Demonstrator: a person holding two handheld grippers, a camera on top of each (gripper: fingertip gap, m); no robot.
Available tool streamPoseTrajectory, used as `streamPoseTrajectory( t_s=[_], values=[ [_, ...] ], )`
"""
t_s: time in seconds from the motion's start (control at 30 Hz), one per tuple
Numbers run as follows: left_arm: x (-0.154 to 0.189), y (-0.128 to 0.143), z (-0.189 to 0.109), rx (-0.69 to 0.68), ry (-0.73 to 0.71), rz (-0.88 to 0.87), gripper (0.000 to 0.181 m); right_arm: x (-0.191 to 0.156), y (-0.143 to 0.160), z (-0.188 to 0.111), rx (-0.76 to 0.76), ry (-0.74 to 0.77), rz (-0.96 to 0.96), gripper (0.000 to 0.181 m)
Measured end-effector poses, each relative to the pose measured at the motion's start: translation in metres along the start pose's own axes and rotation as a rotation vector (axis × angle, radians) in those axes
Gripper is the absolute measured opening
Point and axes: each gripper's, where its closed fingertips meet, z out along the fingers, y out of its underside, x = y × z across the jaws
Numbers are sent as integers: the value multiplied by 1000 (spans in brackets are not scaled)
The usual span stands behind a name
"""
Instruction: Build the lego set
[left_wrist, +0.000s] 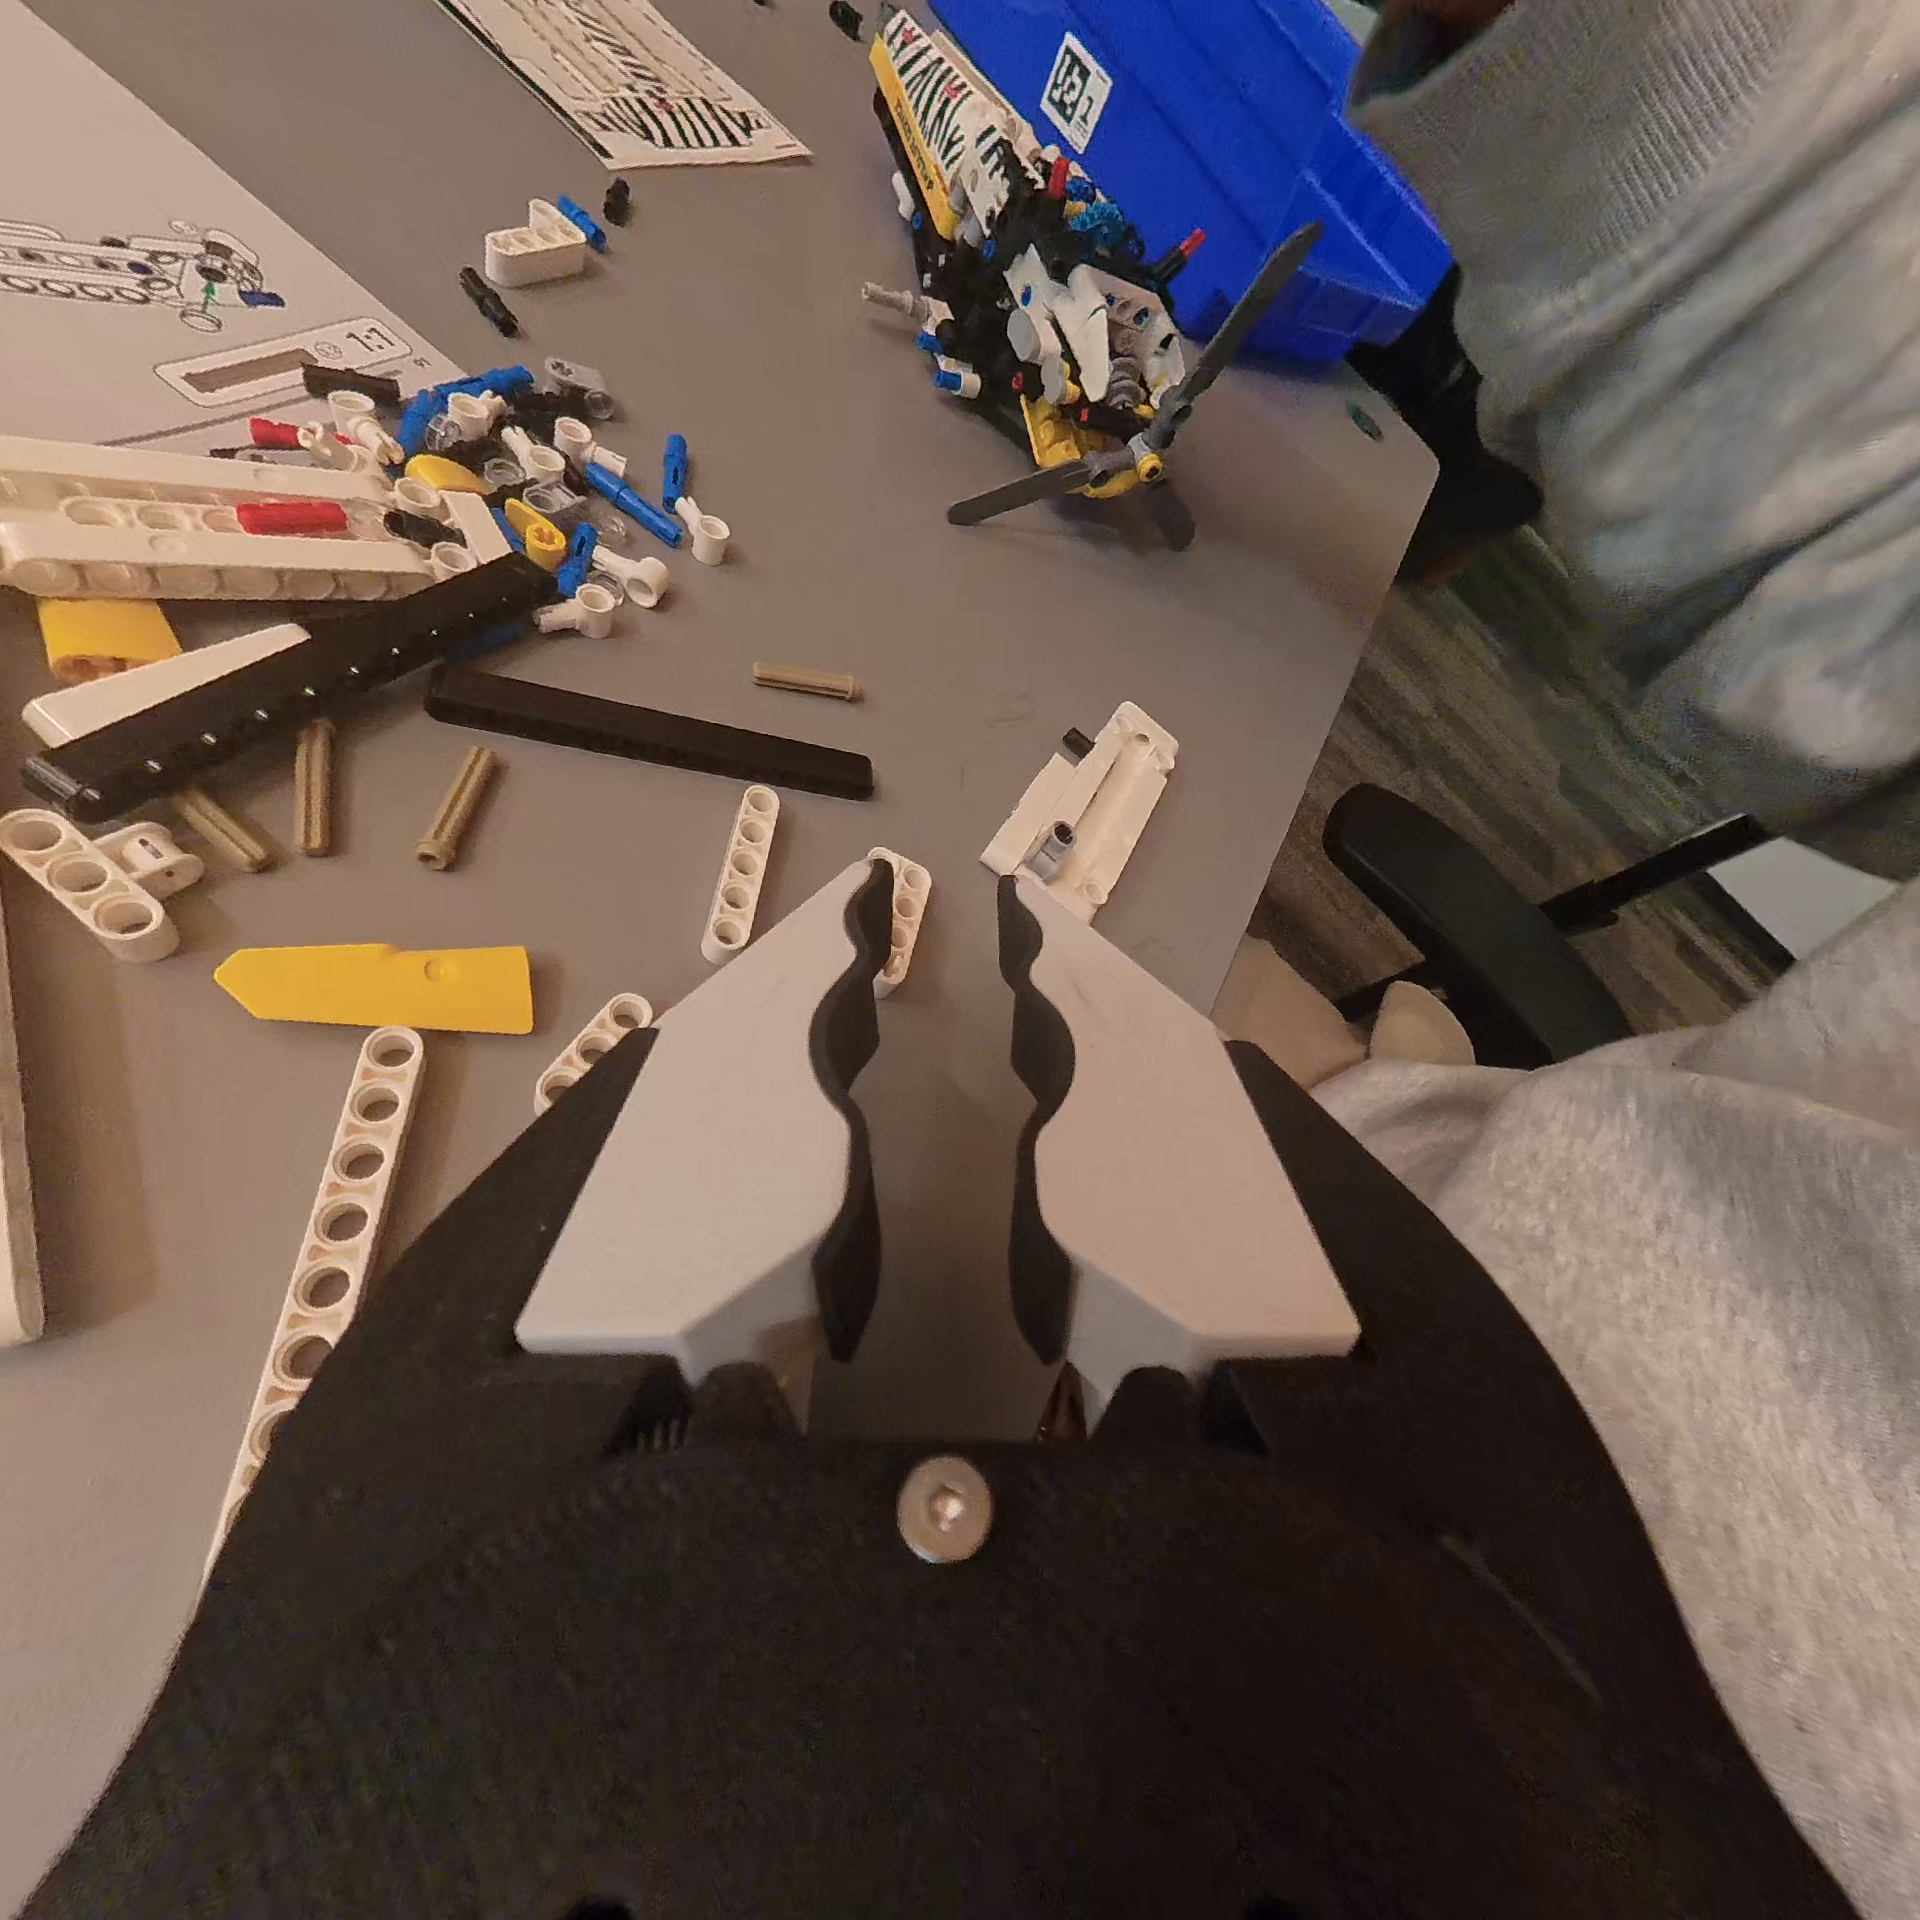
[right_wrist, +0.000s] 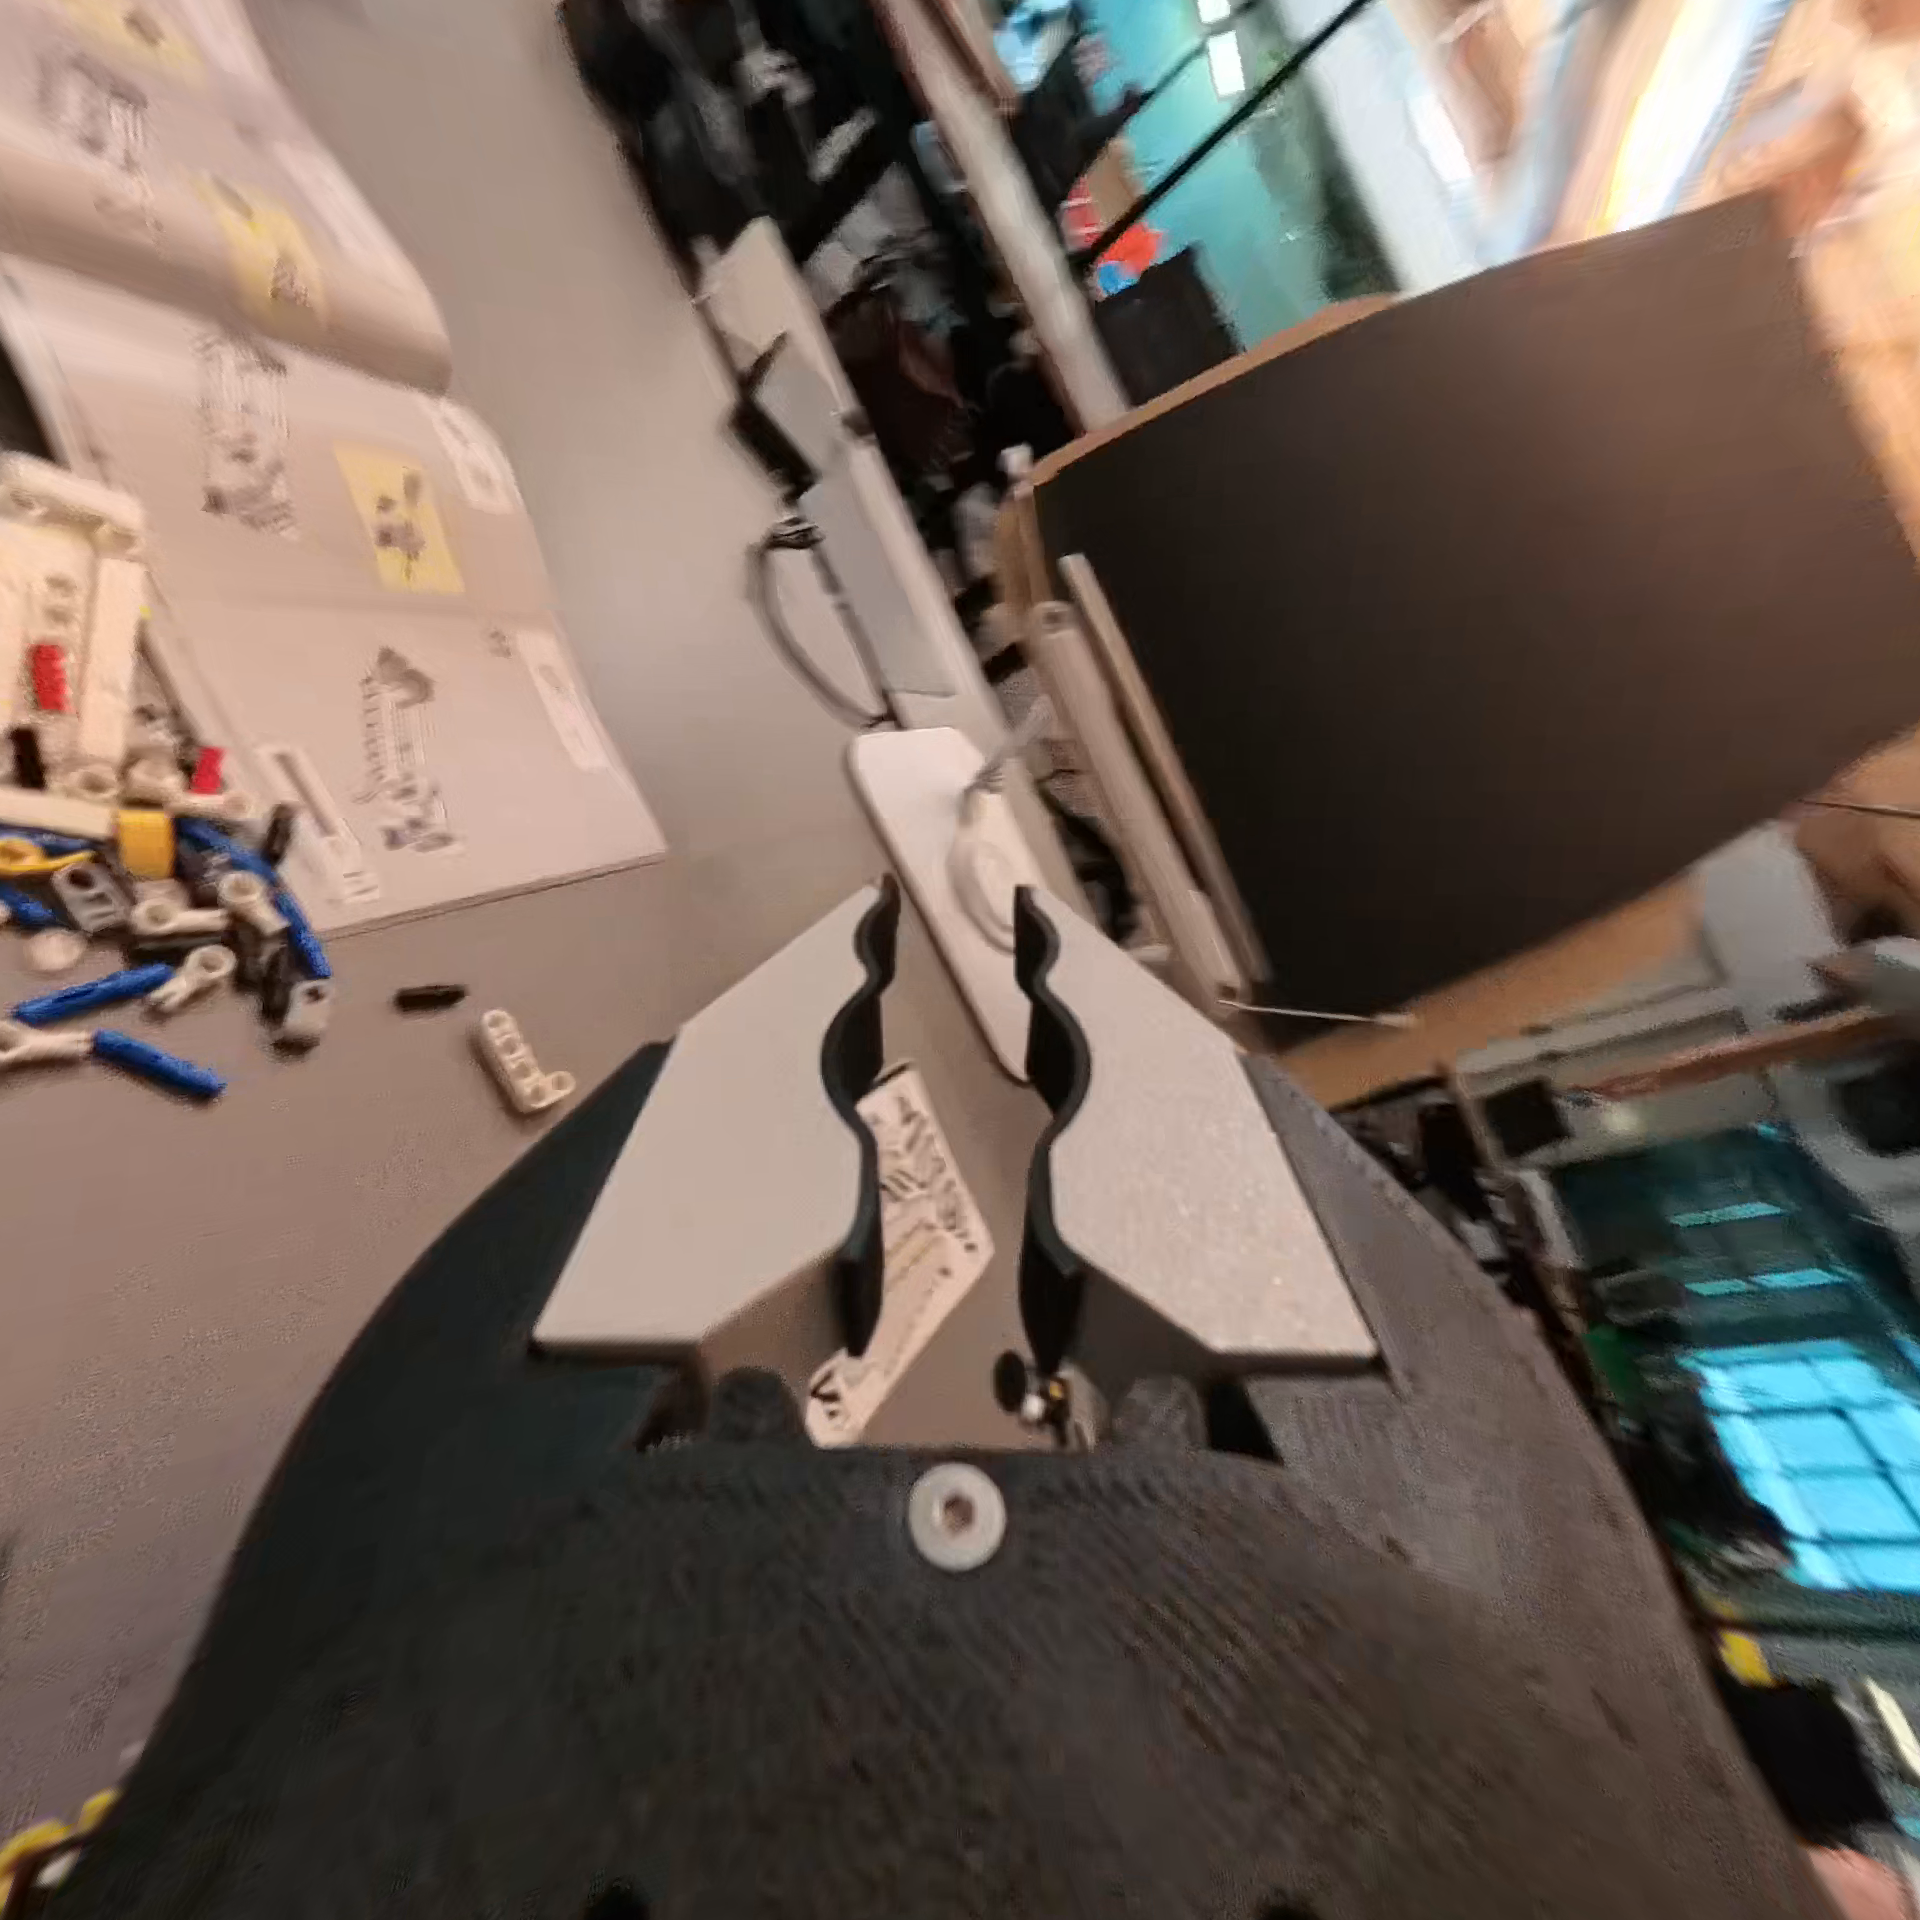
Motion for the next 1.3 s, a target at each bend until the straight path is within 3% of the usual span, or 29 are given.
streamPoseTrajectory(
  t_s=[0.17,0.37,0.53,0.73,0.9,1.03,1.3],
  values=[
    [0,-1,-1,5,16,-15,18,-40,47,35,-191,-404,210,25],
    [1,-3,-1,13,35,-38,19,-95,99,34,-436,-751,155,16],
    [1,-2,-1,12,33,-32,19,-106,103,39,-466,-789,116,19],
    [2,-3,-2,21,43,-36,19,-111,100,40,-456,-803,104,7],
    [2,-5,-3,35,47,-38,18,-96,74,29,-384,-758,127,6],
    [2,-13,-8,95,77,-72,18,-94,13,-1,-224,-777,199,7],
    [3,-60,-50,478,285,-183,19,-160,-105,-91,16,-1039,326,6]
  ],
)
